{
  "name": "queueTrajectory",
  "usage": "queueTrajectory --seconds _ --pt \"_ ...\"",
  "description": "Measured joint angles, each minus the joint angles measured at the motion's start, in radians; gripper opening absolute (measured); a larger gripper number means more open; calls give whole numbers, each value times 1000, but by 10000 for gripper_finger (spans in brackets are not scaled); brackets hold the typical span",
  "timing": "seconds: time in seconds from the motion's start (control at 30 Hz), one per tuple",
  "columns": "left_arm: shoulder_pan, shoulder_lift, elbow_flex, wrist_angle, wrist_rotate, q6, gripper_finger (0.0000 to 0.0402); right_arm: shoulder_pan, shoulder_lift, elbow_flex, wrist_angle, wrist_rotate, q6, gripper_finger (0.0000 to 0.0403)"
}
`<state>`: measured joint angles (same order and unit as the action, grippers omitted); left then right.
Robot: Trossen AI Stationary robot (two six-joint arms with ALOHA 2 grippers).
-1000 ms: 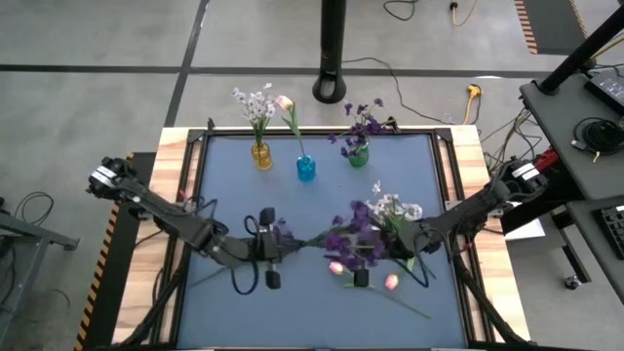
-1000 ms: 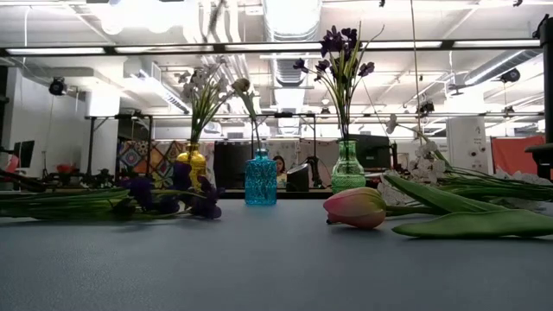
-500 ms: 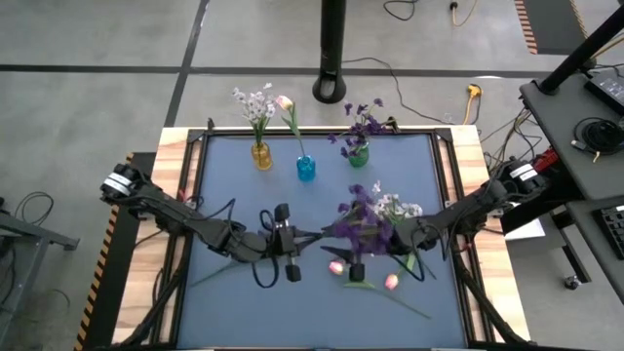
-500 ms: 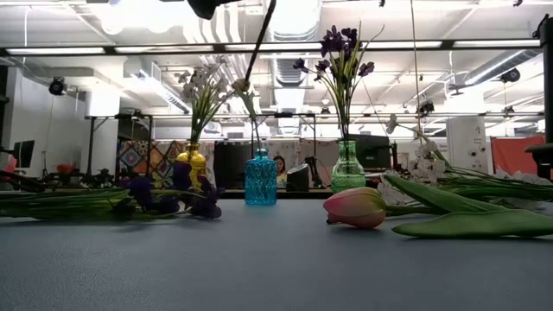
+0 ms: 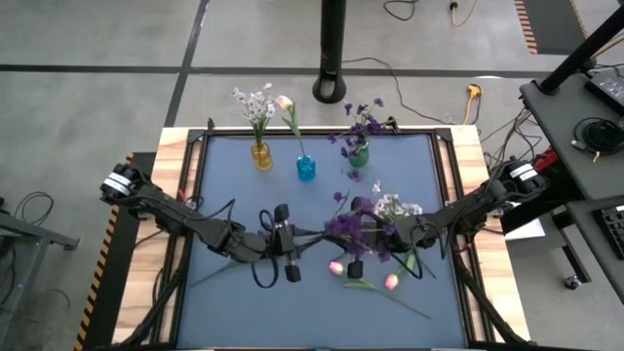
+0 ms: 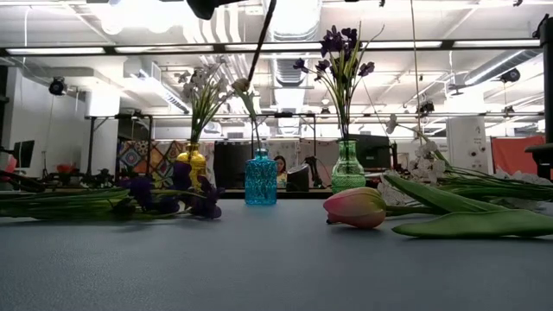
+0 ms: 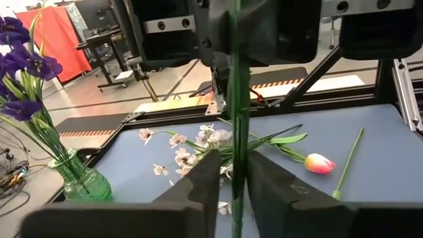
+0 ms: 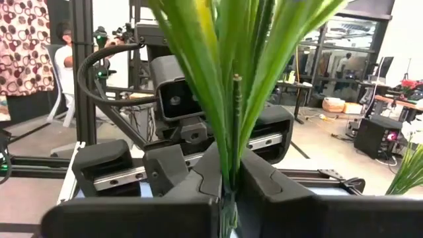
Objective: Sort flowers into vase by color
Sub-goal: Put the top purple flower into the green vase
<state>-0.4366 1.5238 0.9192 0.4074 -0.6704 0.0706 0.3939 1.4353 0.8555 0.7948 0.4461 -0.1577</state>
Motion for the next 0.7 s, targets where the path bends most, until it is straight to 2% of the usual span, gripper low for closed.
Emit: queueTrajectory --seconds 0.23,0.33,0.47,0.6,0.7 --pt "0 -26 0 -78 -2 -32 167 0 -33 0 -29 4 16 21" --pt "0 -60 0 -154 -2 -42 203 0 -75 0 -97 63 17 22" --pt "0 -136 0 -286 -3 -85 230 -1 -158 1 -241 235 29 22" --pt "0 -217 0 -406 -3 -99 235 -14 -248 1 -395 451 80 22" --pt "0 -271 0 -467 -10 -98 235 -43 -316 1 -523 563 133 22"
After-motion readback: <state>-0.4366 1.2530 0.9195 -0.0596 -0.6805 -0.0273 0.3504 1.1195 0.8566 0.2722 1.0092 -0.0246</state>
